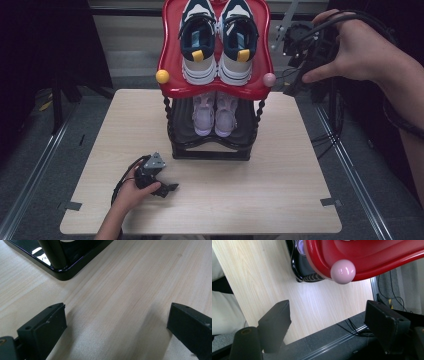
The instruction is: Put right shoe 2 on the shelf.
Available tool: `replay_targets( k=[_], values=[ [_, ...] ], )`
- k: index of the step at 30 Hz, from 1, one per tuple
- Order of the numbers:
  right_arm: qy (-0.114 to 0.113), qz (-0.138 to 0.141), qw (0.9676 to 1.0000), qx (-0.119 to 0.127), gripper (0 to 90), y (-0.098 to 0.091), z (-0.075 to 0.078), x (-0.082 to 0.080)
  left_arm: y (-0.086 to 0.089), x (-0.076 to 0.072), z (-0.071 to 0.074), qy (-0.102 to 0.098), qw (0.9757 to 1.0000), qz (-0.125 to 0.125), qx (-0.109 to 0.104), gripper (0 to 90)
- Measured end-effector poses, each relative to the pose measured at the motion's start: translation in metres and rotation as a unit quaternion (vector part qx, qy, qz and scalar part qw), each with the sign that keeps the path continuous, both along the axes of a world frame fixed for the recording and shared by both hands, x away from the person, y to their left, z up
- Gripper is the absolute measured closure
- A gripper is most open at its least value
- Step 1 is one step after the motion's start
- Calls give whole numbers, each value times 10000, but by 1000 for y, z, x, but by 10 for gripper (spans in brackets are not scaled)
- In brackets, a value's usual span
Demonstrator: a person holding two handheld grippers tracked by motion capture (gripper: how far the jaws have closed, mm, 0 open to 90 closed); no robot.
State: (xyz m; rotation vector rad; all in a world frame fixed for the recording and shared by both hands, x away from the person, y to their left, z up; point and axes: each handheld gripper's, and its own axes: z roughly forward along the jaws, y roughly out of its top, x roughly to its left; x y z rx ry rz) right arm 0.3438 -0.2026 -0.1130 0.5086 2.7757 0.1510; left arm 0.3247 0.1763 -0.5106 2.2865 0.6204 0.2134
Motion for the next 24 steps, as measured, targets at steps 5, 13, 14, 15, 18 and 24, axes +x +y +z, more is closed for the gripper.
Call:
replay_targets(
  k=[5,13,14,15,18,24],
  values=[
    [33,-36,10000,71,208,-9,-8,-2,0,0,0,0,10000,0,0,16],
    [39,-105,9997,225,210,-22,-23,-9,0,0,0,-6,10000,9,1,16],
    [64,-116,9996,230,210,-24,-25,-9,0,0,0,-6,10000,7,5,16],
    [65,-150,9996,242,211,-26,-27,-11,0,0,0,-2,10000,9,18,16],
    [91,-146,9996,245,211,-31,-32,-12,0,0,0,-5,10000,8,5,16],
    [86,-191,9993,315,209,-38,-37,-16,0,0,0,-6,10000,3,7,16]
  ],
)
